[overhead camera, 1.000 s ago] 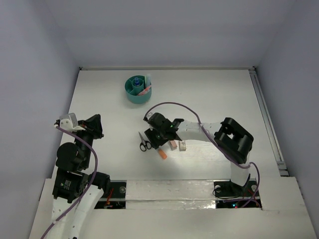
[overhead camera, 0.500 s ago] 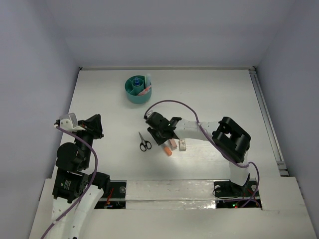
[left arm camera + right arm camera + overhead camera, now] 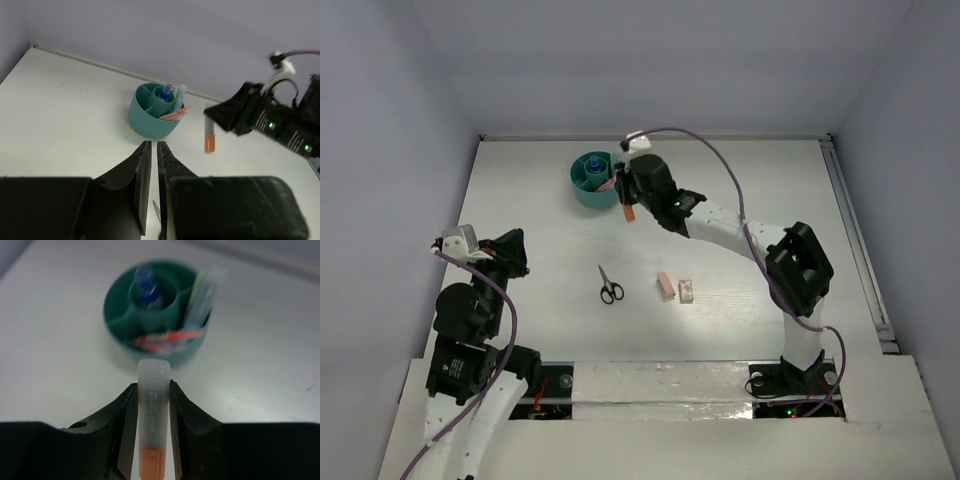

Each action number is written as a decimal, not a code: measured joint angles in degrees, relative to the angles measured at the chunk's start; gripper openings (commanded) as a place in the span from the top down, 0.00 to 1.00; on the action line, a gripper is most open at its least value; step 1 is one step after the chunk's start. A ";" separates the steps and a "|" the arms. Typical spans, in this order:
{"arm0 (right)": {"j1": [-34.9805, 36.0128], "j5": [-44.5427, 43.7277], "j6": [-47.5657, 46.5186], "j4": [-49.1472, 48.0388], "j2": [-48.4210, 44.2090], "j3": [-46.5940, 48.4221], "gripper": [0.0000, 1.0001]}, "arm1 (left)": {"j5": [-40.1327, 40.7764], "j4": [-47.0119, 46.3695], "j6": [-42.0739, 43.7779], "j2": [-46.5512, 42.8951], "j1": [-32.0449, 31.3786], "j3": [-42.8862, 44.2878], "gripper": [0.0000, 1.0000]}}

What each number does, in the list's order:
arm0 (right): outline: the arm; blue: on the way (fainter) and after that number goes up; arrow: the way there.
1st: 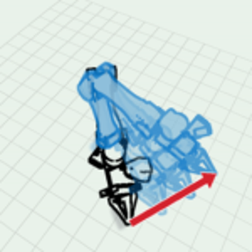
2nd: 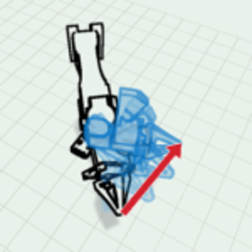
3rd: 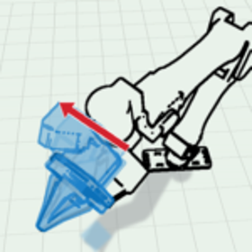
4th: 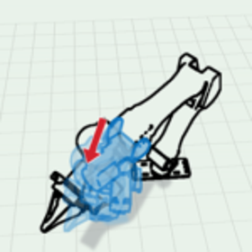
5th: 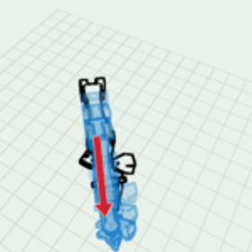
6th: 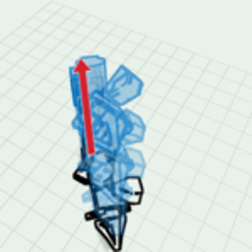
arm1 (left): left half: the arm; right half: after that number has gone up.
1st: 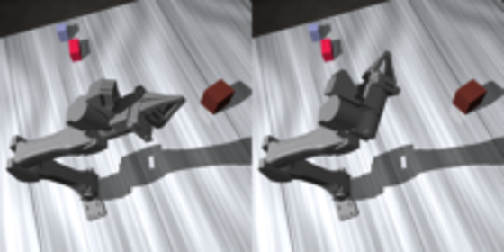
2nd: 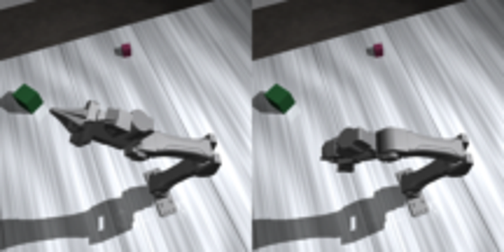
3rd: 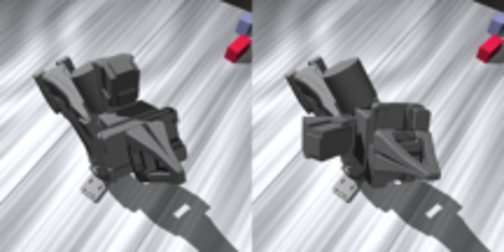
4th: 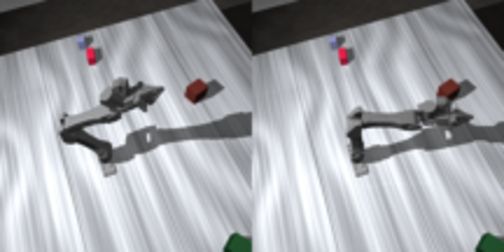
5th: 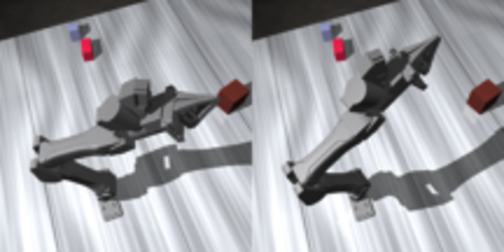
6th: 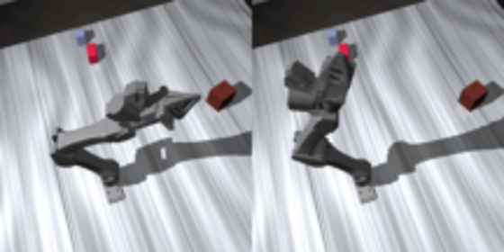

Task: Sort the stationery into containers
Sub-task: Pick up the pen from the center of the board, then place the pen in the storage box.

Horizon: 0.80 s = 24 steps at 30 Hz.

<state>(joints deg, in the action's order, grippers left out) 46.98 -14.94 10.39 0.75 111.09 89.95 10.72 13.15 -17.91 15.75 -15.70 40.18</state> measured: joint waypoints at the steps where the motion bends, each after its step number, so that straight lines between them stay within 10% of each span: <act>1: -1.33 -0.72 -0.37 -3.56 0.00 0.04 1.00 | 0.00 -0.04 0.02 0.20 0.00 0.00 0.92; 10: -7.63 -3.76 -3.37 -28.57 10.69 11.85 1.00 | 0.09 -0.04 0.04 2.19 0.04 0.00 0.92; 24: -8.24 -2.84 -3.72 -39.56 24.72 19.82 1.00 | 0.46 -0.04 0.07 3.89 0.42 0.00 0.92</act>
<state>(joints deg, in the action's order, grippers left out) 38.74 -17.78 6.68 -38.81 135.81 109.78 11.18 13.10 -17.85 19.64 -15.29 40.18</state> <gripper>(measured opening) 0.338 0.073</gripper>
